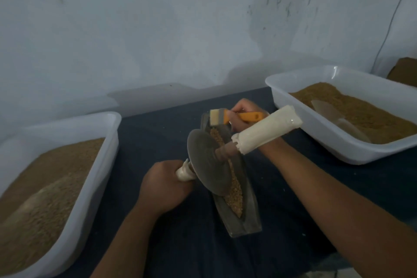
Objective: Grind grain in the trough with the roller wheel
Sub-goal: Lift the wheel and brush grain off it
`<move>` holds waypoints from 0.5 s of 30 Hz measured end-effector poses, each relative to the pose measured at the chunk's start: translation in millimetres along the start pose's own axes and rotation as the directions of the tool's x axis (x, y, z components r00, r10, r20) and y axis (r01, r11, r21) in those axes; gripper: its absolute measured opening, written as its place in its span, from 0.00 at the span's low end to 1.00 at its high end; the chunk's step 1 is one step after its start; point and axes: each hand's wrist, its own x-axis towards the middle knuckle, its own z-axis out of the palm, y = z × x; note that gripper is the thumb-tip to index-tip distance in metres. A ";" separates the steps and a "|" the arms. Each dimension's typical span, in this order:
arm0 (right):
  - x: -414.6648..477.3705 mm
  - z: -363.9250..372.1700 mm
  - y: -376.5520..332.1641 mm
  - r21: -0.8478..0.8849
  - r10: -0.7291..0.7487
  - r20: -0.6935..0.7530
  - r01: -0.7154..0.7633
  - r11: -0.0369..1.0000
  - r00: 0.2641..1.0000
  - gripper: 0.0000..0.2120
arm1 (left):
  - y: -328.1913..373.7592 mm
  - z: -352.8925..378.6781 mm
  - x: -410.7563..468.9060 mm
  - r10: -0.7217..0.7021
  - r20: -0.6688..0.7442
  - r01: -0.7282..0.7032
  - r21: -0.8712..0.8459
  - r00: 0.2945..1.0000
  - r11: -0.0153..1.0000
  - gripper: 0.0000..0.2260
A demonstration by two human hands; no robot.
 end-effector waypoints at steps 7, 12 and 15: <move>-9.7 25.8 1.7 -0.484 -0.495 -0.097 0.393 0.782 0.864 0.11 | 4.0 -5.2 -1.2 0.028 0.009 -0.027 -0.061 1.000 0.998 0.07; 22.2 10.4 -0.6 -0.381 -0.173 0.051 0.179 0.907 0.984 0.14 | 9.1 -4.6 -4.1 0.053 0.013 -0.052 -0.071 0.999 0.996 0.07; 29.3 27.2 9.7 -0.485 -0.005 0.260 0.135 0.864 0.966 0.12 | 8.9 -3.8 -3.9 0.055 0.026 -0.053 -0.053 0.998 0.997 0.09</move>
